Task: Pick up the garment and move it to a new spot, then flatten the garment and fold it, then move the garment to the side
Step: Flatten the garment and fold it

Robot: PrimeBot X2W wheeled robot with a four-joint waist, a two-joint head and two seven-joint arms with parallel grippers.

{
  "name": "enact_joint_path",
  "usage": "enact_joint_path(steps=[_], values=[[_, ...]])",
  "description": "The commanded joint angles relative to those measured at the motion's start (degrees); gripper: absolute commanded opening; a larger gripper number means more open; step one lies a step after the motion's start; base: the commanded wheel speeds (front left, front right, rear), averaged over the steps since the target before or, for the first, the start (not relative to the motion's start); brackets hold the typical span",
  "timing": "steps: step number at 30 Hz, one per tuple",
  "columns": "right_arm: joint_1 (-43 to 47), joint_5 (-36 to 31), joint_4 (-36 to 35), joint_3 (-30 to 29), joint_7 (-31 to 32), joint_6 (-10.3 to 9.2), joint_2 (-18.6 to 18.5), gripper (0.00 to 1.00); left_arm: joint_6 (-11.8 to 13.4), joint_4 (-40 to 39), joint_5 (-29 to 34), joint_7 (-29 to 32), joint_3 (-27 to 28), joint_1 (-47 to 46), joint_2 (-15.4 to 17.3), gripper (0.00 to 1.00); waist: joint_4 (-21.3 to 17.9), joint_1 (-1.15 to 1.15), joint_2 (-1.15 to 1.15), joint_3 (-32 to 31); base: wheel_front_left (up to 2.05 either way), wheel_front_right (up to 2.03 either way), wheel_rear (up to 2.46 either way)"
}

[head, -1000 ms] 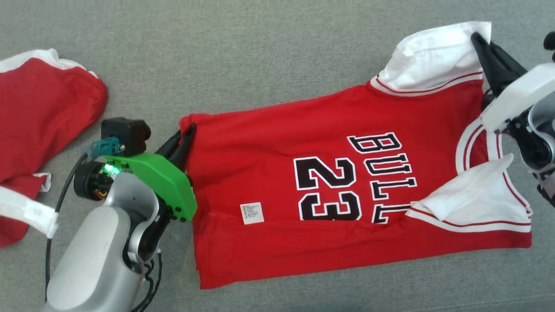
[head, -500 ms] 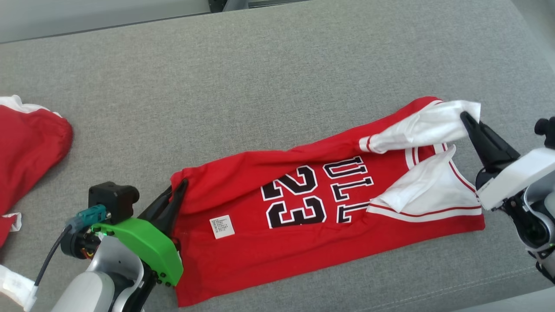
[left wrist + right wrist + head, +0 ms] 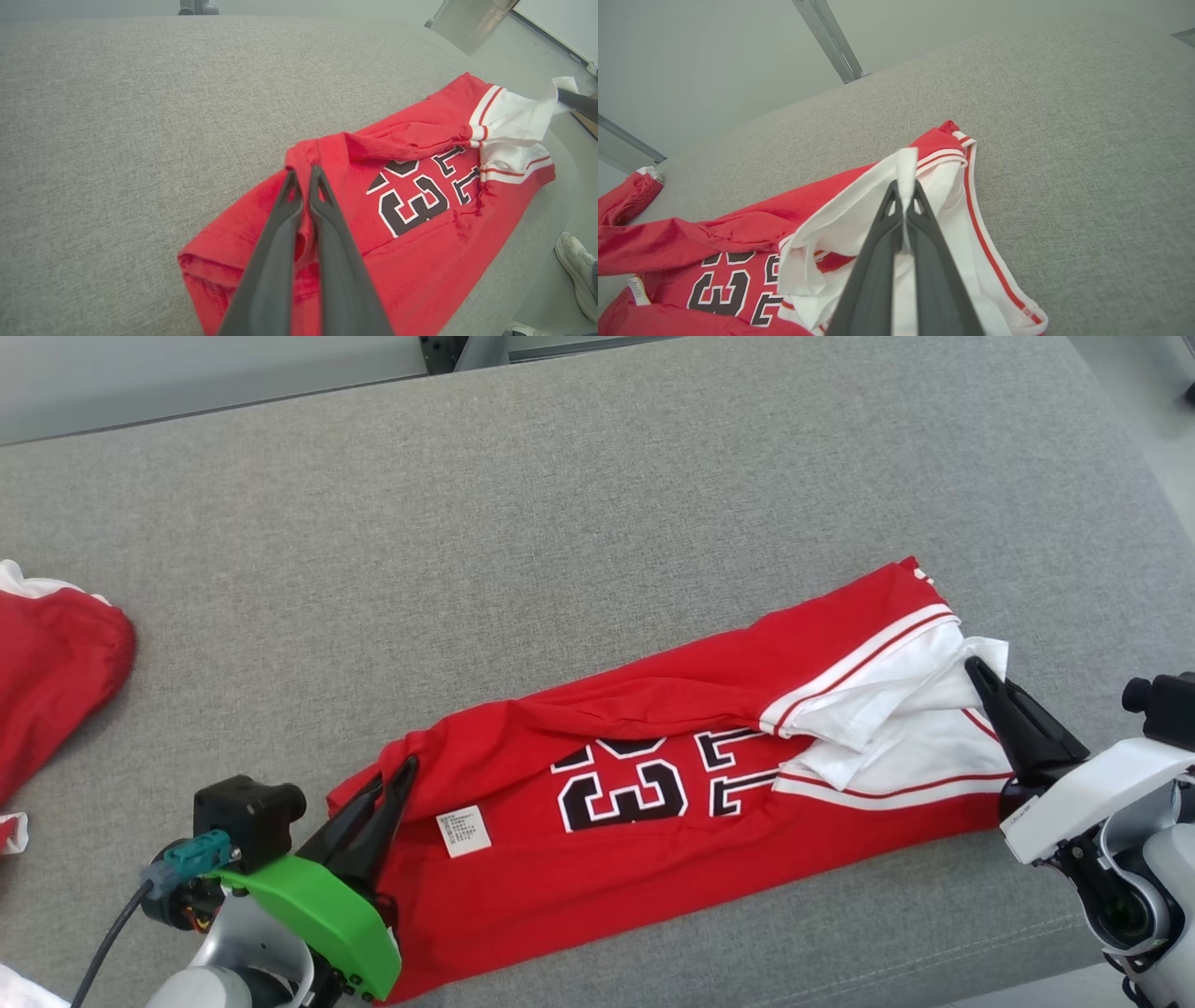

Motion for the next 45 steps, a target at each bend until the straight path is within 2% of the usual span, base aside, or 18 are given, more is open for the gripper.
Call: enact_joint_path(steps=[1,9,14,15,16,17,18,19,20,28,32,36,37,42,43,45], values=[[1.30,-0.67,-0.68,-1.17,0.24,-0.04,0.19,0.00,-0.49,-0.60,-0.04,-0.67,-0.01,1.00,0.50,0.00,0.18,0.00,0.00,-0.12,0.00,0.00,0.00],[4.59,-1.69,-2.45,-5.34,2.15,-0.04,1.59,0.00,-1.54,-1.72,0.47,-2.50,0.05,1.72,1.85,0.00,0.47,0.00,0.00,-0.08,0.00,0.00,0.00],[5.84,-3.16,-1.84,-6.09,4.41,-0.04,2.23,0.00,-3.11,-0.57,3.06,-3.23,-2.82,3.38,4.05,0.00,0.37,0.00,0.00,0.21,0.00,0.00,0.00],[5.91,-3.63,-1.53,-6.02,4.81,-0.04,2.39,0.09,-3.28,-0.15,3.28,-3.54,-3.43,3.73,4.09,0.00,0.36,0.00,0.00,0.32,0.00,0.00,0.00],[5.87,-4.43,-1.01,-6.04,5.04,-0.04,2.39,0.37,-3.53,0.40,3.75,-4.06,-4.06,4.15,4.02,0.00,0.39,0.00,0.00,0.43,0.00,0.00,0.00],[5.81,-5.26,-0.61,-6.05,5.26,-0.04,2.41,0.75,-3.61,1.29,4.49,-4.76,-4.48,4.21,4.12,0.27,0.48,0.00,0.00,0.50,0.00,0.00,0.00],[5.79,-5.68,-0.14,-6.09,5.50,-0.04,2.73,1.00,-3.59,2.30,5.37,-5.49,-4.80,4.28,4.31,0.46,0.57,0.00,0.00,0.56,0.00,0.00,0.00],[5.71,-6.25,0.24,-6.15,5.52,-0.04,2.95,1.00,-3.65,3.41,6.35,-6.36,-5.15,4.27,4.36,0.81,0.65,0.00,0.00,0.59,0.00,0.00,0.00],[5.61,-6.58,0.55,-6.29,5.59,-0.04,3.04,1.00,-3.67,4.50,6.83,-7.14,-5.54,4.28,4.27,1.00,0.73,0.00,0.00,0.58,0.00,0.00,0.00],[7.44,-8.18,1.80,-8.33,6.79,-0.04,1.85,1.00,-1.83,11.73,9.65,-12.33,-6.04,6.22,3.76,1.00,1.34,0.00,0.00,-1.15,0.00,0.00,0.00],[8.73,-8.56,0.96,-10.82,6.86,-0.04,1.28,1.00,2.34,12.41,9.53,-17.55,-3.20,8.76,2.69,1.00,1.24,0.00,0.00,-3.15,0.00,0.00,0.00],[9.80,-9.97,1.06,-14.33,7.43,-0.04,1.45,1.00,7.06,11.96,10.37,-23.56,-0.36,11.13,0.32,1.00,1.83,0.00,0.00,-5.05,0.00,0.00,0.00],[9.80,-9.97,1.06,-14.33,7.43,-0.04,1.45,1.00,7.06,11.96,10.37,-23.56,-0.36,11.13,0.32,1.00,1.83,0.00,0.00,-5.05,0.00,0.00,0.00],[8.39,-11.79,1.79,-18.23,9.12,-0.04,3.01,1.00,11.64,9.81,13.00,-25.88,2.96,12.55,-4.08,1.00,3.01,0.00,0.00,-6.32,0.00,0.00,0.00],[7.23,-12.24,2.46,-19.40,9.99,-0.04,3.83,1.00,12.51,7.74,14.18,-25.93,4.65,12.62,-6.27,1.00,3.71,0.00,0.00,-6.48,0.00,0.00,0.00],[6.08,-12.46,3.80,-20.13,11.10,-0.04,4.84,1.00,12.36,6.36,15.76,-25.90,5.83,13.25,-8.08,1.00,4.41,0.00,0.00,-6.23,0.00,0.00,0.00]])
